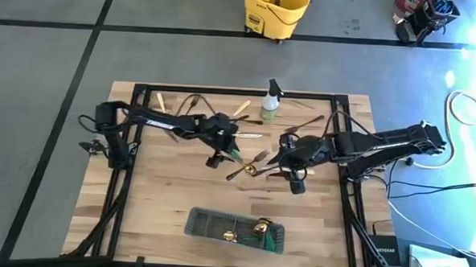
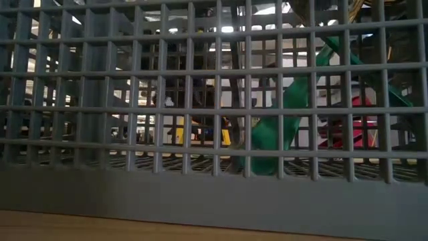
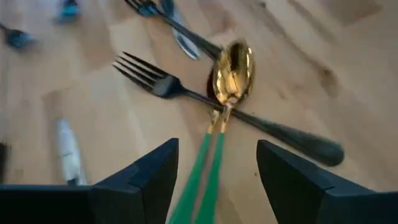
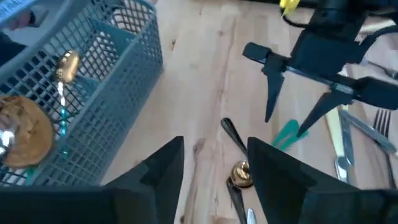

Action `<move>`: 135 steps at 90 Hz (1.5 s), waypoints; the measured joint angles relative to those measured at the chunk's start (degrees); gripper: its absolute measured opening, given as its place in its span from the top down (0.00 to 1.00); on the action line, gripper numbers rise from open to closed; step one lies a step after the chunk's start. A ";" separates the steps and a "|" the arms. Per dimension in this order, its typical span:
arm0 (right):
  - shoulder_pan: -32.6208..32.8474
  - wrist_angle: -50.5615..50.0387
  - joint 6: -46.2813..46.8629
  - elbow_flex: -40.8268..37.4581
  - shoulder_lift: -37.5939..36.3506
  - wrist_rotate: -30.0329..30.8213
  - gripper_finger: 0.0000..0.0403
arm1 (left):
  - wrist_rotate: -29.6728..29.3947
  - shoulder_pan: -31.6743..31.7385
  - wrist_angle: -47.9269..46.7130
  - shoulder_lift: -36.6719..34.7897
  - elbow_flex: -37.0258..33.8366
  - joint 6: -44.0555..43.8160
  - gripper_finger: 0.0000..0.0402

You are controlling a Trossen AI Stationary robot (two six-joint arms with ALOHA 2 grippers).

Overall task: Sort silverware
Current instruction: Put the top green spoon into the gray cutlery rack

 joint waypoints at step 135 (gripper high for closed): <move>-0.57 -0.21 -0.72 -0.44 -0.94 -1.09 0.61 | -2.51 -1.93 -7.34 15.01 13.89 9.70 0.80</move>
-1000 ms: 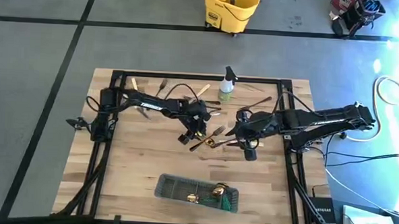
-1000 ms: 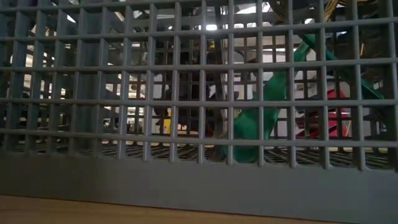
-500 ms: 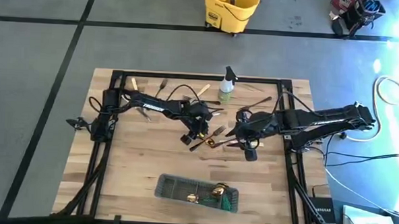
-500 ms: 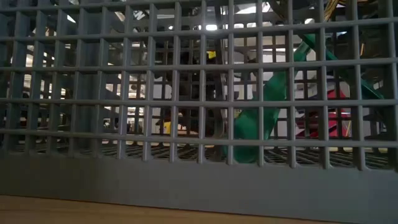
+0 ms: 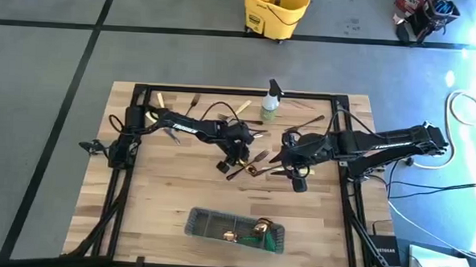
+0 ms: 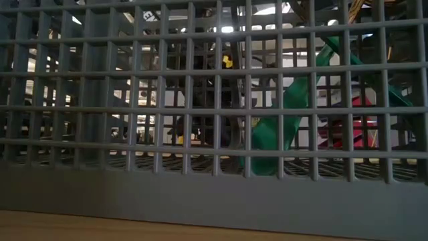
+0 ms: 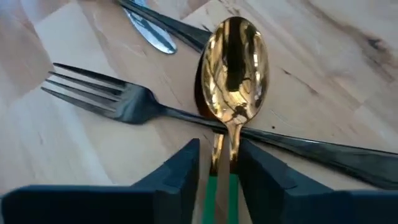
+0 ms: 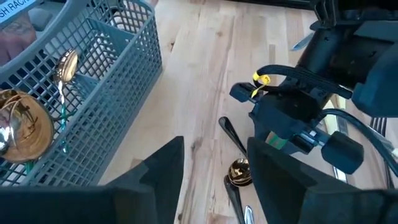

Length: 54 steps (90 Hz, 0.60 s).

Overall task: Sort silverware
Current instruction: Put the top green spoon into the gray cutlery rack

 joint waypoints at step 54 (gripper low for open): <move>0.00 -0.66 1.15 0.00 -3.11 0.00 0.61 | -4.04 -0.92 -9.77 -6.02 -0.34 -8.17 1.00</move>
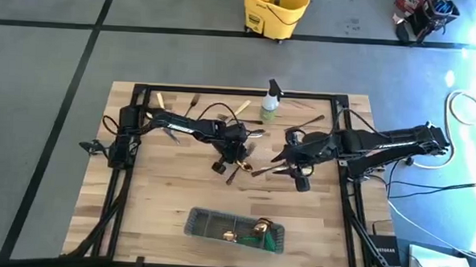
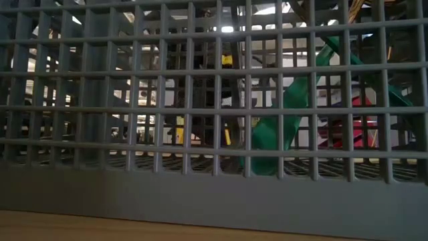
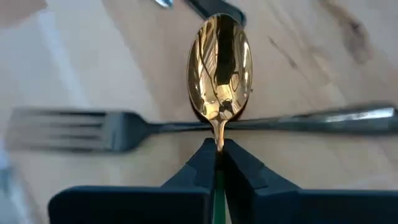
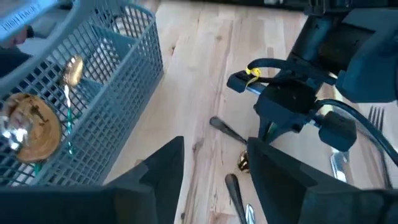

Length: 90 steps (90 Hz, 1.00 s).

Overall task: Sort silverware
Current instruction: Put the top green spoon into the gray cutlery rack

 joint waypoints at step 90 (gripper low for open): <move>-30.98 37.45 23.19 -19.67 4.04 -20.46 0.61 | -22.07 -6.86 -3.93 -6.95 3.93 6.19 1.00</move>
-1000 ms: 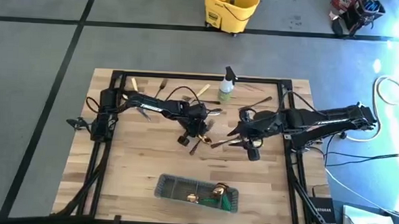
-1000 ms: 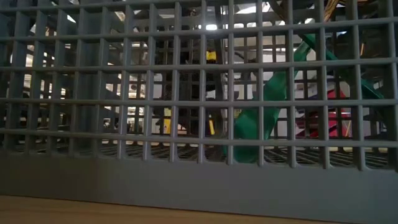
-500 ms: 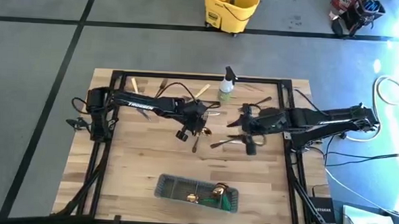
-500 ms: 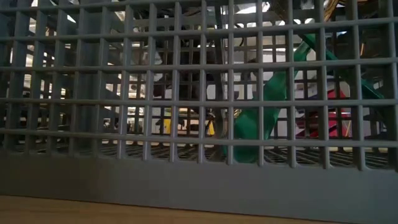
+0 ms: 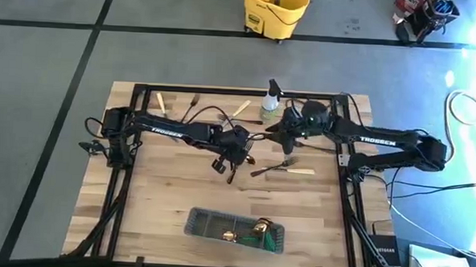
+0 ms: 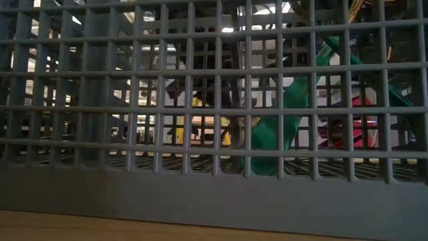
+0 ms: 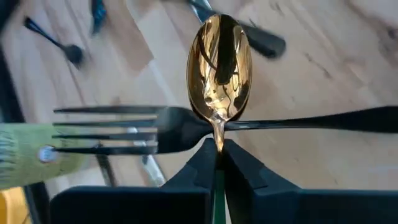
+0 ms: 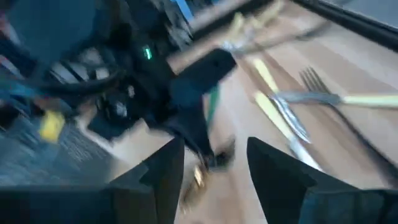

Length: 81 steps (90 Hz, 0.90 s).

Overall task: Sort silverware
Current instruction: Put the top green spoon into the gray cutlery rack

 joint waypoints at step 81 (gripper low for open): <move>5.91 12.64 -1.47 -4.55 1.51 11.25 0.61 | -1.42 1.16 -2.98 -0.08 7.94 3.27 1.00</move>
